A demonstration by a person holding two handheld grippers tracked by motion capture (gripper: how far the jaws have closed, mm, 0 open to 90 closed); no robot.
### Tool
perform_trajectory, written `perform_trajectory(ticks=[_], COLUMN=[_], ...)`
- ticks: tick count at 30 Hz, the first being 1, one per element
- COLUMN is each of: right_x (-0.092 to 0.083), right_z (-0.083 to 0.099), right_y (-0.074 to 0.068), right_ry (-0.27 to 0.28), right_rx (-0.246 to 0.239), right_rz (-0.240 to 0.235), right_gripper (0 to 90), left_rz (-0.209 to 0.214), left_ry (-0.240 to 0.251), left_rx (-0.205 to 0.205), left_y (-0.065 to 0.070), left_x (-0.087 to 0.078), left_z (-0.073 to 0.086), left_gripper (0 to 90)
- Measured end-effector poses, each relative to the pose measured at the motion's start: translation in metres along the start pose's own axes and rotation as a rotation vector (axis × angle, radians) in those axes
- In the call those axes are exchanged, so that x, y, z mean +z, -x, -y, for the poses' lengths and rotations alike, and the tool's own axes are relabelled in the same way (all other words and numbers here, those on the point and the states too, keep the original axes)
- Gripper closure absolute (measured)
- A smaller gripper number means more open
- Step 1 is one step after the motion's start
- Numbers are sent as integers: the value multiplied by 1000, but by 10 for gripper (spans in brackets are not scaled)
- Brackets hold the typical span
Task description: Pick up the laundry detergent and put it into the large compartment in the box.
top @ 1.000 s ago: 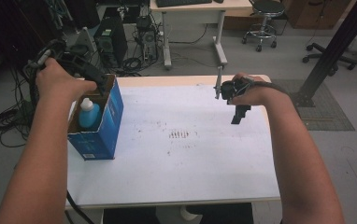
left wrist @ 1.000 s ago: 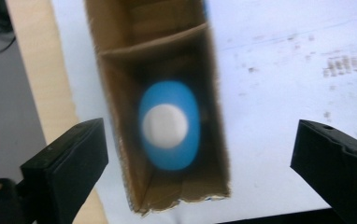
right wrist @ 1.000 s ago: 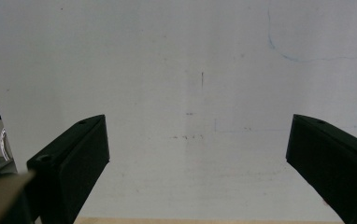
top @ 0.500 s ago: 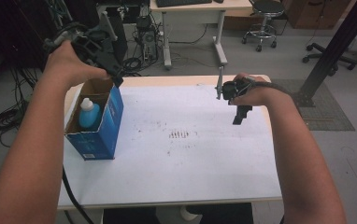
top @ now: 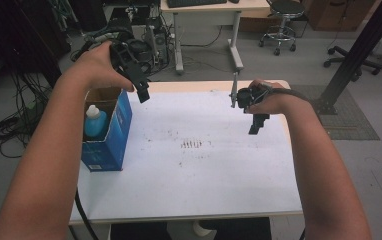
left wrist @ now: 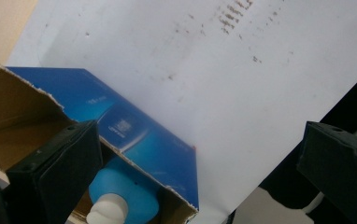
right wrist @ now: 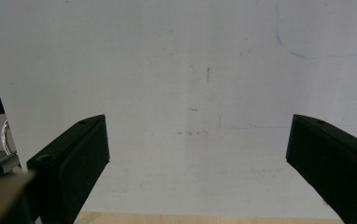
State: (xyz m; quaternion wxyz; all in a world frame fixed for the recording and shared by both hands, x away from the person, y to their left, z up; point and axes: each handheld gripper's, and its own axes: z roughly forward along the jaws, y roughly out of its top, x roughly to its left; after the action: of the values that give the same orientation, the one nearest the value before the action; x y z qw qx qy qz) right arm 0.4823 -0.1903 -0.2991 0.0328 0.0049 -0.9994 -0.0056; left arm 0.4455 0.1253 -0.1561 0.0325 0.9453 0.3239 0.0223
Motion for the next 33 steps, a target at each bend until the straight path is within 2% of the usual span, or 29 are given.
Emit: perform_trajectory(ticks=[3, 6, 10, 13, 18, 19, 22, 29, 33], right_x=[-1, -2, -1, 0, 1, 1, 0, 0, 2], right_z=[1, 2, 2, 1, -1, -2, -4, -6, -7], right_y=[0, 0, 1, 0, 0, -1, -1, -1, 0], right_ry=[6, 7, 3, 0, -6, -6, -10, -9, -13], right_rx=[1, 4, 5, 1, 2, 2, 1, 2, -2], right_rz=[1, 0, -3, -4, -7, -7, -7, -8, -8], right_gripper=[59, 59, 59, 60, 59, 59, 59, 59, 59], left_rz=[28, 19, 18, 26, 67, 70, 57, 78, 63], left_ry=[15, 7, -20, -38, -31, -38, -60, -58, -68], left_rx=[67, 139, 171, 216, 293, 302, 298, 331, 333], left_y=[5, 11, 18, 23, 33, 35, 36, 42, 43], left_x=[2, 5, 12, 16, 23, 25, 28, 30, 33], left_z=[-4, -8, -12, -15, -18, -18, -19, -17, -18], left_gripper=[2, 2, 2, 2, 2, 2, 2, 2, 2])
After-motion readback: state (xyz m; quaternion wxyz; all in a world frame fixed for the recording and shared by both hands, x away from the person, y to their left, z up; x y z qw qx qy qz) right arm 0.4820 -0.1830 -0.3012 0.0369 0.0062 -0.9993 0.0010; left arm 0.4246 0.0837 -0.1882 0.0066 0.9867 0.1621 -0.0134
